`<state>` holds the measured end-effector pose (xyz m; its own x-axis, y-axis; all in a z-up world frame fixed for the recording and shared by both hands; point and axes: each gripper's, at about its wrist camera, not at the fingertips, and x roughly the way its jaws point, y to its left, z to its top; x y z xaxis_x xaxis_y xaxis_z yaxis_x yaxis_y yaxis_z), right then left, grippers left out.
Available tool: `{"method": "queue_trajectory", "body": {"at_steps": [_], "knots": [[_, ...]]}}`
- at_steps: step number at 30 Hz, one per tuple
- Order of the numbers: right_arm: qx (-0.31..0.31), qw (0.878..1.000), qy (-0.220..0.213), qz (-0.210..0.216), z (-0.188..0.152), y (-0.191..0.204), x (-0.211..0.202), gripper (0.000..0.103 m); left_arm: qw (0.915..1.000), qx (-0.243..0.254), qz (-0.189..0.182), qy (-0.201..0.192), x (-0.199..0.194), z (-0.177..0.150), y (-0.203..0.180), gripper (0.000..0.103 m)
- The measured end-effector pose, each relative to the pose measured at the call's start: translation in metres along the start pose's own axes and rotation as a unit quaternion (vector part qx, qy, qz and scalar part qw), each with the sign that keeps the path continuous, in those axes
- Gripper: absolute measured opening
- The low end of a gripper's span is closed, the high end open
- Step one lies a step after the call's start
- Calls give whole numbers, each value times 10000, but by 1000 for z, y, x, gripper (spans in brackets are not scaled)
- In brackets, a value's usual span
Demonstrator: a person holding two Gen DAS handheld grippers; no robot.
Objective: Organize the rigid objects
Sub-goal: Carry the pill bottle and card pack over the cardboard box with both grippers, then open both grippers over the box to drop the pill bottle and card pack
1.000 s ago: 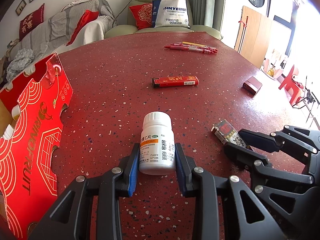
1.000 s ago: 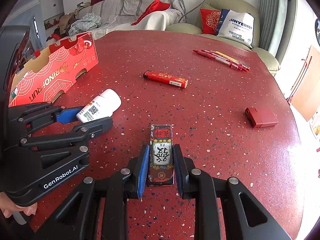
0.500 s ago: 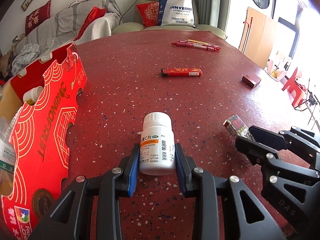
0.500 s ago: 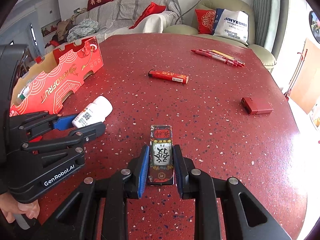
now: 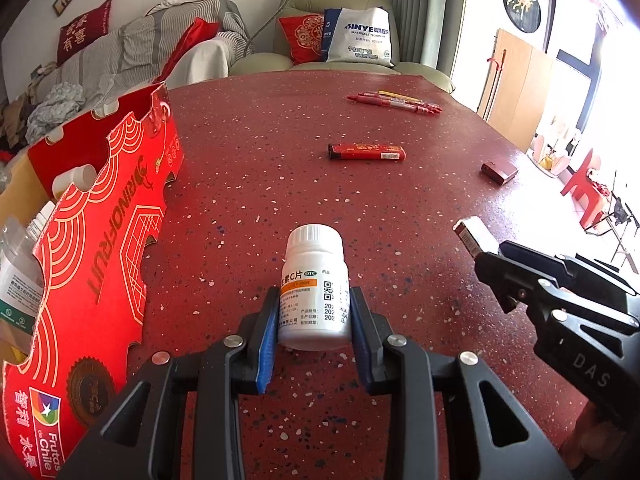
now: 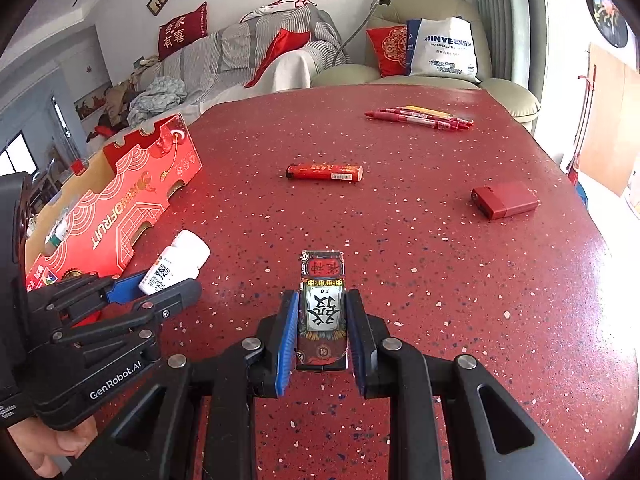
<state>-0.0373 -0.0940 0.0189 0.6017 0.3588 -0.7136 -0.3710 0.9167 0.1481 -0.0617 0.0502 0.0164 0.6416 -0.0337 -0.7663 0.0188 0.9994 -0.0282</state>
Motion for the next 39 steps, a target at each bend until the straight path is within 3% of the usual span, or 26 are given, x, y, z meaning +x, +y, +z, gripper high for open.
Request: {"method": "queue_trajectory", "body": {"at_steps": [8,18,28,39], "knots": [[-220,9989,-331,235,18,28,-28,25,9991,101,108,-401,-47,8,6,35],[-893,9903,-537,922,53,121,-37,25,9930,-612,744,-688,-106,18,105,35],[-1559,9772,-379,1392,61,214,-19,25,9810,-1401,1193,-622,-122,1,204,35],[-1759,9743,-66,1405,59,243,8,25,9793,-1592,1177,-422,-111,-12,229,36]]}}
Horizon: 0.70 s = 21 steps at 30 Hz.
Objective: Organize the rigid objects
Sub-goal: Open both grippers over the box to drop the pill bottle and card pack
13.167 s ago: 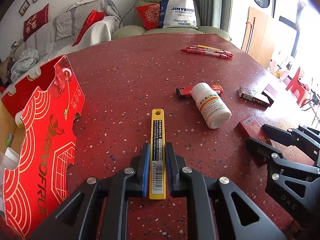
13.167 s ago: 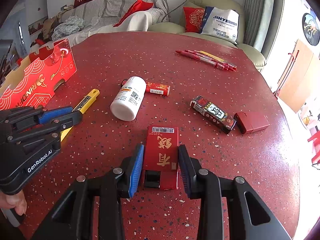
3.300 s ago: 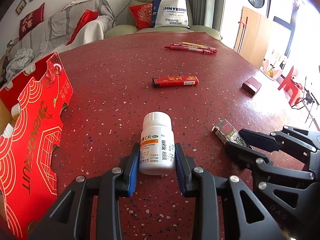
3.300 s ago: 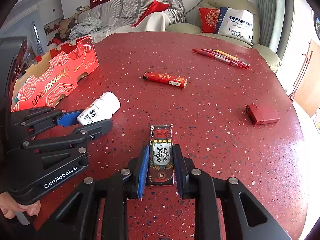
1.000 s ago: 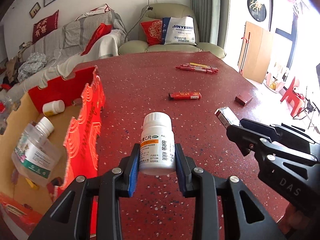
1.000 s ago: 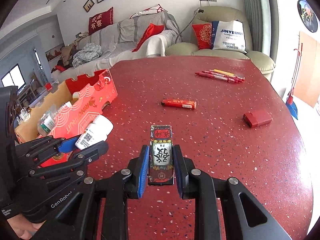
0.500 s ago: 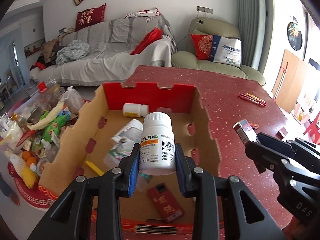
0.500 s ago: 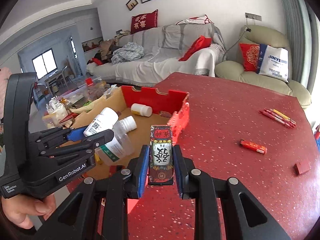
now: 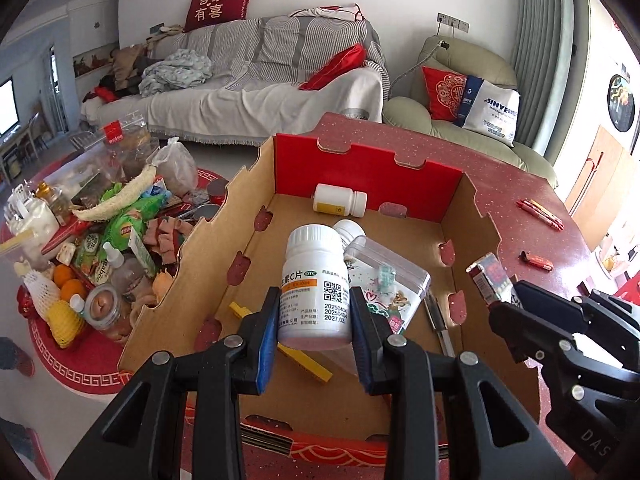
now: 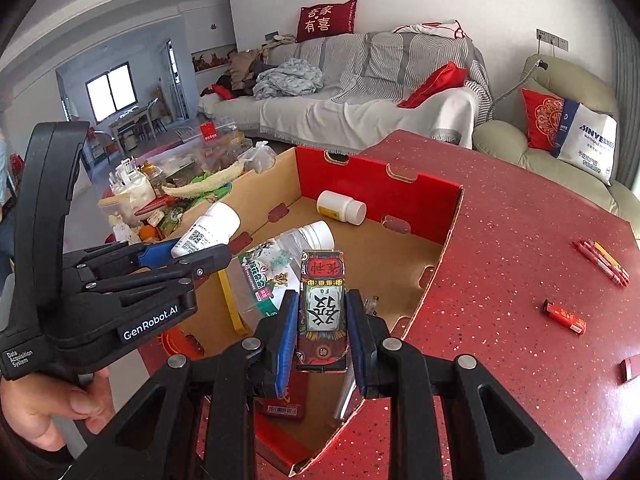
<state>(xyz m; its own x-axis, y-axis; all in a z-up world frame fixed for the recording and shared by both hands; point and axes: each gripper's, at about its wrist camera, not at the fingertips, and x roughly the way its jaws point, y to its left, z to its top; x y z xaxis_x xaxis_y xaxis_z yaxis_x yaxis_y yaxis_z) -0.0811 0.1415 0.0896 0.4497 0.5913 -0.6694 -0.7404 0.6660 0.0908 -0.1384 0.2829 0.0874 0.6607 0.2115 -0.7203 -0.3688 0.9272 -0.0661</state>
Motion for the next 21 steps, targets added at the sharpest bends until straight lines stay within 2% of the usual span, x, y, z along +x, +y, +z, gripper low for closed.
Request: {"method": "queue_trajectory", "body": {"at_steps": [3,5,6,7,10,13,16,19,21], "knots": [[82,9999,-15,78,1,-2,0,26,10000,-59,11,-43,-1,-1,3,62],[207,9997,-130,16,1,-7,-7,45,9998,-61,17,-190,-7,0,3,63],[293,9991,-292,-39,2,-11,-15,69,9997,-40,10,-247,-11,2,1,62],[336,9983,-477,-83,3,-15,-26,71,9995,-25,-33,-305,-14,4,-1,62],[282,9950,-824,-486,0,-34,-57,71,9981,91,-349,-503,-30,11,-19,62],[632,9896,-876,-954,-19,-80,-81,71,9943,498,-738,-591,-41,12,-62,63],[1262,9782,-588,-1538,-50,-151,-93,71,9849,1064,-1254,-544,-45,6,-122,63],[1713,9658,-208,-1935,-84,-219,-104,72,9724,1593,-1657,-410,-35,-1,-184,65],[1786,9589,-15,-2205,-102,-254,-109,72,9686,1693,-1819,-114,-14,-3,-219,66]]}}
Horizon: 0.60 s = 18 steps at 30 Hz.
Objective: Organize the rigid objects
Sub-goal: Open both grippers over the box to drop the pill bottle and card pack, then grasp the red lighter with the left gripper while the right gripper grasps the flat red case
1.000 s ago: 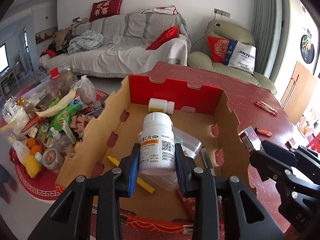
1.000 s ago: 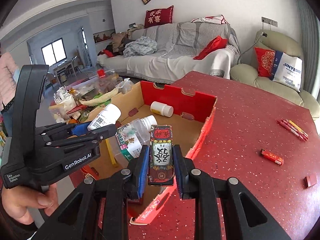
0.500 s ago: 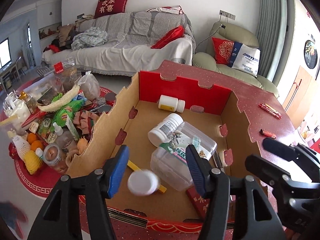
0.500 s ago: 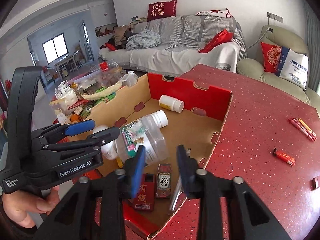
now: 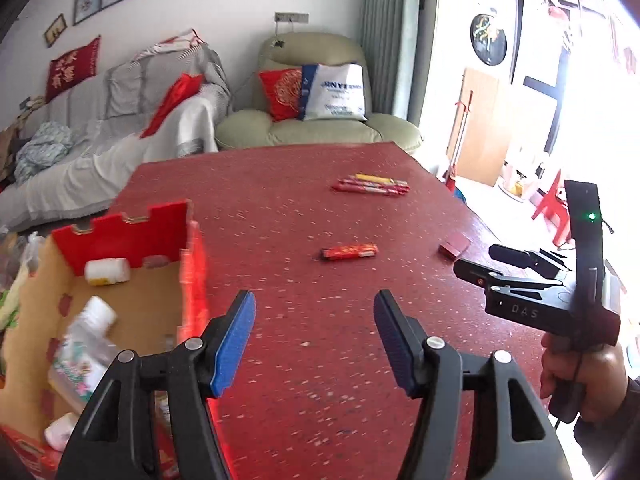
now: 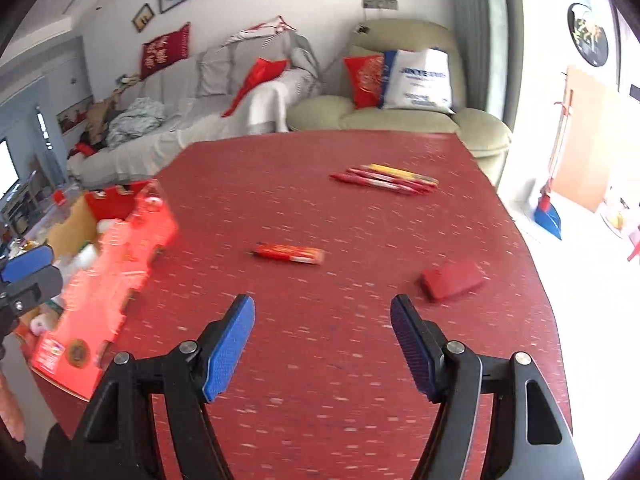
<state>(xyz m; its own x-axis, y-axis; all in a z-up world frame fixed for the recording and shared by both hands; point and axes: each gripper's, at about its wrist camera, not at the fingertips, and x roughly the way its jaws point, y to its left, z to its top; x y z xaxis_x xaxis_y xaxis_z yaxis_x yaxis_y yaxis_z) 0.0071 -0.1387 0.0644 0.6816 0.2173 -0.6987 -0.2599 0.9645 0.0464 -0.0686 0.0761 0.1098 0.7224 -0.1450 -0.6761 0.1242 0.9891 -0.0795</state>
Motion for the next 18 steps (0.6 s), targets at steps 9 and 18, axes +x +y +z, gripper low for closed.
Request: {"method": "queue_trajectory", "body": {"at_steps": [9,18], "knots": [[181,9991,382,17,4,-87,45,77,9933,-487,209,1023,144,28,-29,66],[-511,9973,482,207,17,-85,82,88,9900,-668,667,1050,184,40,-43,78]]}}
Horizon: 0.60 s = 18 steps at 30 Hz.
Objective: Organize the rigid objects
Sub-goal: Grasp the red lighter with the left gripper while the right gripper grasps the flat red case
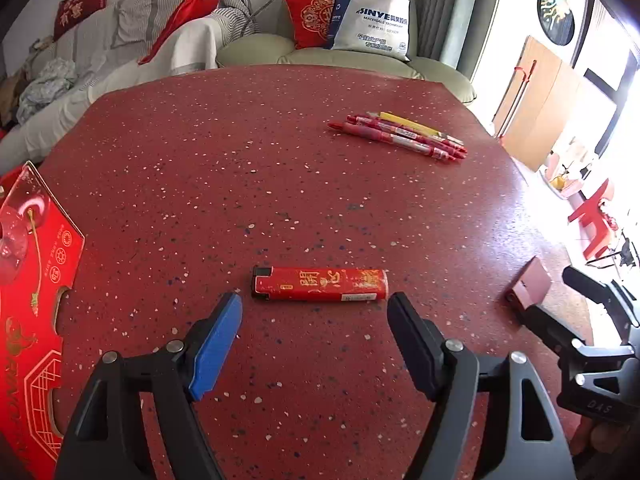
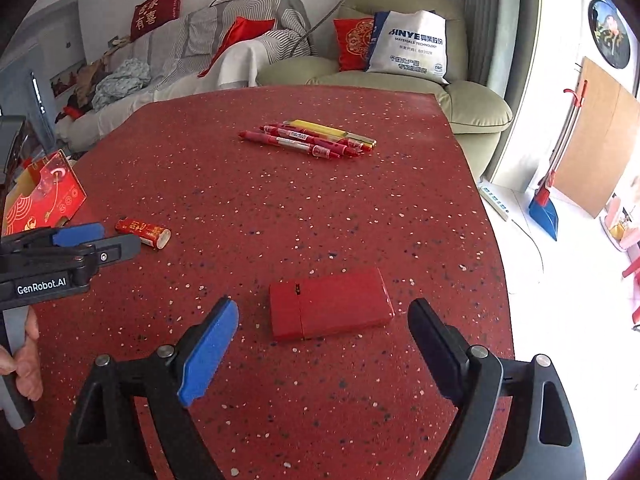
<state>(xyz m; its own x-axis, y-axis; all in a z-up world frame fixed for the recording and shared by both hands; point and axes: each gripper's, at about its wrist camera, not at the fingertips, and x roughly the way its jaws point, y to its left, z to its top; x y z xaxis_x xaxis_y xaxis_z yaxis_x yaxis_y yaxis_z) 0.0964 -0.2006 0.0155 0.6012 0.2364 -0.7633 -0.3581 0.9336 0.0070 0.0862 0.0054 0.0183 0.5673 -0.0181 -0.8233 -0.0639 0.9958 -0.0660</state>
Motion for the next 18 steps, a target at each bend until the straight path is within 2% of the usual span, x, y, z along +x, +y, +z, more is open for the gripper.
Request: {"method": "queue_trajectory", "body": {"at_steps": [1,9,12,18], "knots": [[-4,10000,4,39,1,-1,2,88,9999,3,124,27,3,0,-1,78],[-144,9994,-1,320,7,0,9,88,9999,129,88,-18,14,7,-14,80],[-188,9993,28,337,8,1,12,88,9991,292,307,-21,17,11,-22,81],[-412,9988,79,257,12,10,18,88,9997,132,212,-19,29,19,-19,84]]}}
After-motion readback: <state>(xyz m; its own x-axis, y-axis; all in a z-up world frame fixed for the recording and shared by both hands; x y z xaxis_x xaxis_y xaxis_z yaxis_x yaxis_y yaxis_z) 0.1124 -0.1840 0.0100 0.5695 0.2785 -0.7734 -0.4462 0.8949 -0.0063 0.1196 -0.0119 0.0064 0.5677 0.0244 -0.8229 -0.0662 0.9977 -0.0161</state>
